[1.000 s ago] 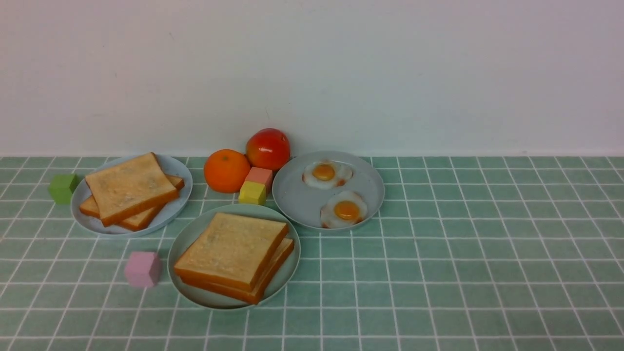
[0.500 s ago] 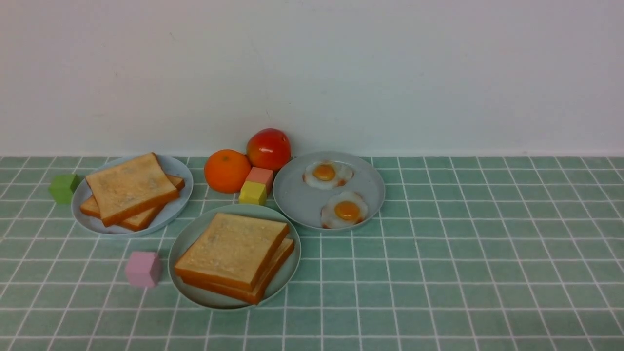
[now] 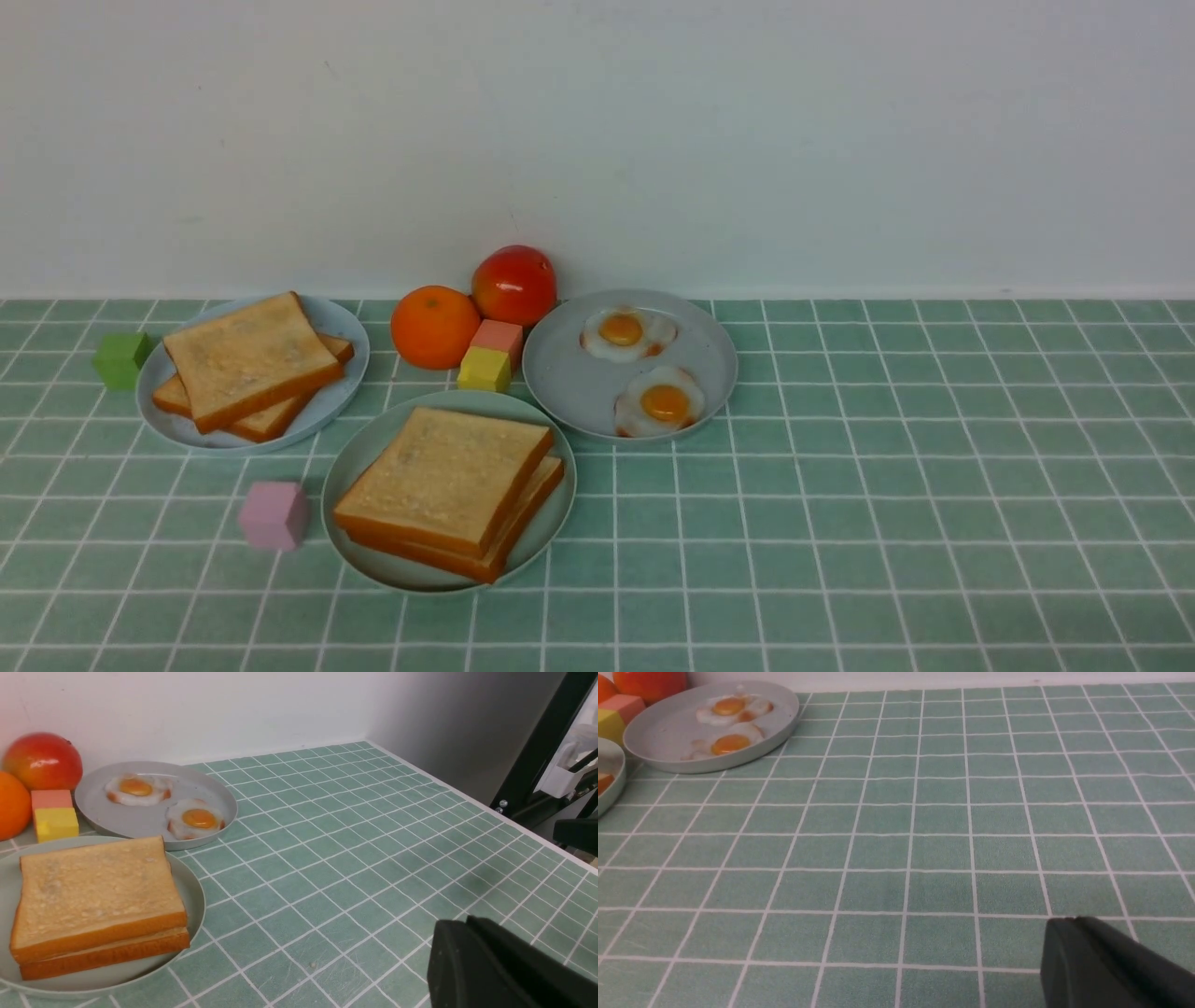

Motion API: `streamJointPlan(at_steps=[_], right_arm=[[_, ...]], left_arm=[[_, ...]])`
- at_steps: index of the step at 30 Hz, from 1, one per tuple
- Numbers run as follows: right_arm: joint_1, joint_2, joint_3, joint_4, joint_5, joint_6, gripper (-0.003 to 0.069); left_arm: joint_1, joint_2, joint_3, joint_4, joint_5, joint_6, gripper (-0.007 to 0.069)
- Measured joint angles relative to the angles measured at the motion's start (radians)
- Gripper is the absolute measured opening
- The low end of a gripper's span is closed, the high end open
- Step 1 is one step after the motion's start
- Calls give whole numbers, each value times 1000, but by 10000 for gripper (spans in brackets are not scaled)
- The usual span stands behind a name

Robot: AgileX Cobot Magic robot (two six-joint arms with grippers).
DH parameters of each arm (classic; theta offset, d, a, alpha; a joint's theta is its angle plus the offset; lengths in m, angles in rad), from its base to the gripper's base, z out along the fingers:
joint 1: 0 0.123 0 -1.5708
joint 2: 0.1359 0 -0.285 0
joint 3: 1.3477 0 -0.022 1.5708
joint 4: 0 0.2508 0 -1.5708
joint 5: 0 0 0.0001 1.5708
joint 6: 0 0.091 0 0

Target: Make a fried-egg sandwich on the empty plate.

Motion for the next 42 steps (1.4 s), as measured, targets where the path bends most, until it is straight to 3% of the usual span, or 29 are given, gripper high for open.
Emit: streamJointPlan(at_steps=[10,18,19,23,28,42], right_arm=[[0,0,0,0,0,0,8],[0,0,0,0,0,0,15],[0,0,0,0,0,0,15],[0,0,0,0,0,0,20],[0,0,0,-2,0,0,25],[0,0,0,-4,0,0,45]], left_arm=[[32,-11,8,-3,-1,8,17],[495,-169,20,-130,43,175,-13],[615,-204,41,-180,51,236,-13],[772,-220,146,-267,53,271,-13],[799,-220,208,-291,199,264,-13],[799,-220,209,-289,208,235,-13]])
